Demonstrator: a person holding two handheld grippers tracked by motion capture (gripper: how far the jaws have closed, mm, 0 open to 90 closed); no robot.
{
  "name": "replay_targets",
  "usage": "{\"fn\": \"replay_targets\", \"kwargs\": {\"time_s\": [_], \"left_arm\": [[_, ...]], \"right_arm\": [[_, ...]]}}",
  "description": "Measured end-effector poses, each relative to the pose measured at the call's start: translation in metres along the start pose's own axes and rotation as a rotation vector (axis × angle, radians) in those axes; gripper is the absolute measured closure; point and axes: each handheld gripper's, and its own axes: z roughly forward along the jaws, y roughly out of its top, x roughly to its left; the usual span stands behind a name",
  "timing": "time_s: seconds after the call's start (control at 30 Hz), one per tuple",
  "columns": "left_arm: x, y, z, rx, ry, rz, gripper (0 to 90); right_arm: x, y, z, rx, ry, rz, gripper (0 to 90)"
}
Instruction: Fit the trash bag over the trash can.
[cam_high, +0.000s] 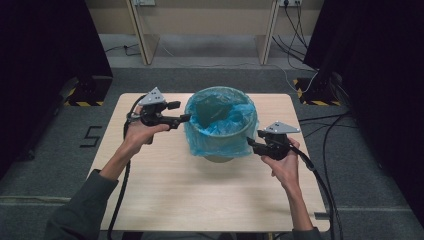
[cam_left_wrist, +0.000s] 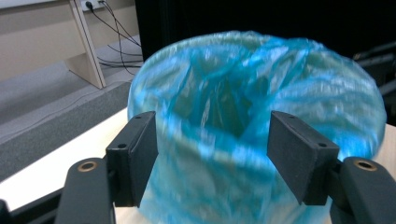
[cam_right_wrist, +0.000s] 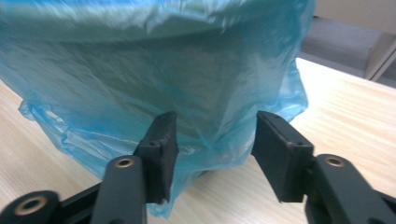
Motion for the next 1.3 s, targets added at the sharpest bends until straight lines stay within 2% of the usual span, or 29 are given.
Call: {"fn": "replay_targets", "kwargs": {"time_s": [0.1,0.23,0.33,0.6,0.77,0.9,1.03,1.3], "left_arm": [[-0.003,0.012,0.009,0.006,-0.003,0.011,32.9],[-0.005,0.024,0.024,0.024,-0.020,0.002,30.4],[-0.009,0.032,0.036,0.046,-0.034,0.008,29.3],[-0.029,0.060,0.075,0.100,-0.053,0.049,28.3],[-0.038,0.072,0.102,0.140,-0.066,0.069,28.3],[-0.045,0.076,0.121,0.171,-0.062,0.105,28.7],[-0.050,0.072,0.136,0.212,-0.065,0.133,29.1],[-0.049,0.064,0.160,0.264,-0.073,0.148,29.1]], "right_arm": [[0.000,-0.004,0.009,0.015,0.003,-0.002,54.4],[0.001,-0.011,0.014,0.021,0.006,0.000,54.7],[0.001,-0.015,0.013,0.013,-0.005,0.000,53.9],[-0.004,-0.027,0.004,-0.031,0.004,0.061,52.2],[-0.006,-0.031,0.002,-0.023,0.000,0.068,51.2],[-0.006,-0.030,0.001,-0.032,0.009,0.069,51.0],[-0.007,-0.030,0.000,-0.032,0.005,0.067,50.6],[-0.006,-0.030,0.002,-0.026,0.008,0.071,50.2]]}}
